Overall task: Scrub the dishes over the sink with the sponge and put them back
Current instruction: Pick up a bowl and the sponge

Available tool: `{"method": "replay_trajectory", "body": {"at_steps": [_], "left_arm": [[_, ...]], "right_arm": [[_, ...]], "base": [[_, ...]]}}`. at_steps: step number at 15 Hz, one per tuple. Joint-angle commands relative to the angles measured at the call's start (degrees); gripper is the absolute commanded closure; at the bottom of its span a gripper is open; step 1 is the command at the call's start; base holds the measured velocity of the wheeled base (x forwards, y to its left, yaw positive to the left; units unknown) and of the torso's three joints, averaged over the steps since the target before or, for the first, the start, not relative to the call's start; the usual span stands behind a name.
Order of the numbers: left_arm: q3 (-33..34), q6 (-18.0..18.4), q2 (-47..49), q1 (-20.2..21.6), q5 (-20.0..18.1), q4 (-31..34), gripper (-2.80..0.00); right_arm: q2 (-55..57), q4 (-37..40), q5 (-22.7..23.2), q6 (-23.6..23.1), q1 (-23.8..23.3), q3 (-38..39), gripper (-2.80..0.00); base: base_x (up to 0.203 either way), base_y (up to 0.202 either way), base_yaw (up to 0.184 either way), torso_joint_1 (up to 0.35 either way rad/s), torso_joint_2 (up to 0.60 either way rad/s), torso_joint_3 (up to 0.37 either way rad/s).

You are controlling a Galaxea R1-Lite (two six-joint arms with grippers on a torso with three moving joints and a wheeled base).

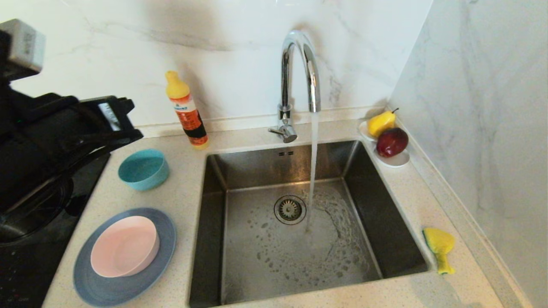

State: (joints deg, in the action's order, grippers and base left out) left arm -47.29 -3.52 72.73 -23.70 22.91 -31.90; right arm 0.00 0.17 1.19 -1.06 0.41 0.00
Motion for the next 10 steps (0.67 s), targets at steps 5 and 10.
{"method": "replay_trajectory", "body": {"at_steps": [5,10], "left_arm": [[22.14,3.74,-34.11,9.12,5.02,-2.26,0.00],[32.32,5.09,-58.51,20.01,4.45,9.57,0.00]], "right_arm": [[-0.09,0.01,0.05,-0.06,0.02,0.09,0.00],[-0.10,0.01,0.04,-0.07,0.02,0.00,0.00]], "base": [[0.000,0.000,0.000,0.000,0.00,0.000],[0.000,0.000,0.000,0.000,0.00,0.000]]}}
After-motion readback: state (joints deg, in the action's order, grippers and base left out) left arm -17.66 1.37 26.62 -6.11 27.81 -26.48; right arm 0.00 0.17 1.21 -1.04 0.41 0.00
